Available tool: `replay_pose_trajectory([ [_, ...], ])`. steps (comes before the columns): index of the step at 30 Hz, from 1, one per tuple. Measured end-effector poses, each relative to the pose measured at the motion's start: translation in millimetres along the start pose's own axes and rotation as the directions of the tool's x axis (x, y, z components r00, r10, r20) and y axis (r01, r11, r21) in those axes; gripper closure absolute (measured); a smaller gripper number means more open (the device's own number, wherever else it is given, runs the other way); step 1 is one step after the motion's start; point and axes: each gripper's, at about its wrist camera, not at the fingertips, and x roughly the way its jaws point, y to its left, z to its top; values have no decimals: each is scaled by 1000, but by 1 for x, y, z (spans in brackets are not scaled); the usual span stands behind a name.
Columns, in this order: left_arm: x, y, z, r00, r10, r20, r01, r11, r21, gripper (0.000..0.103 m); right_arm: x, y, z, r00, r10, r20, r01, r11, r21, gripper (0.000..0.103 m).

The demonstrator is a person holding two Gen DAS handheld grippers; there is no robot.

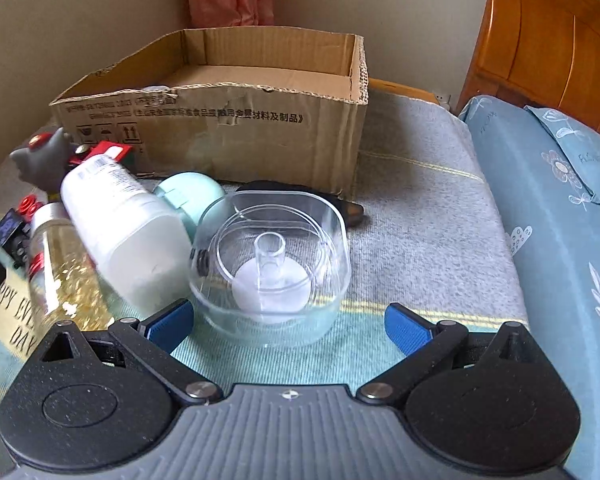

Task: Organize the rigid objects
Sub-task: 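Grasp the black toy cube with the left gripper while the right grasps the clear container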

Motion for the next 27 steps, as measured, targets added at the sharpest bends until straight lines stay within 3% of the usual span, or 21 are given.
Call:
replay_pose_trajectory([
  [10,24,1,-5,999,4,-49,-3,1000,7,1,6,-23,0,999,-42,29,40,997,69,0],
  [15,30,7,0,999,-6,-36,5,1000,-27,1,8,-26,-2,998,-50,36,47,996,76,0],
  [27,38,6,6,1000,-21,9,21,1000,-10,3,13,-27,5,999,-27,41,25,999,46,0],
])
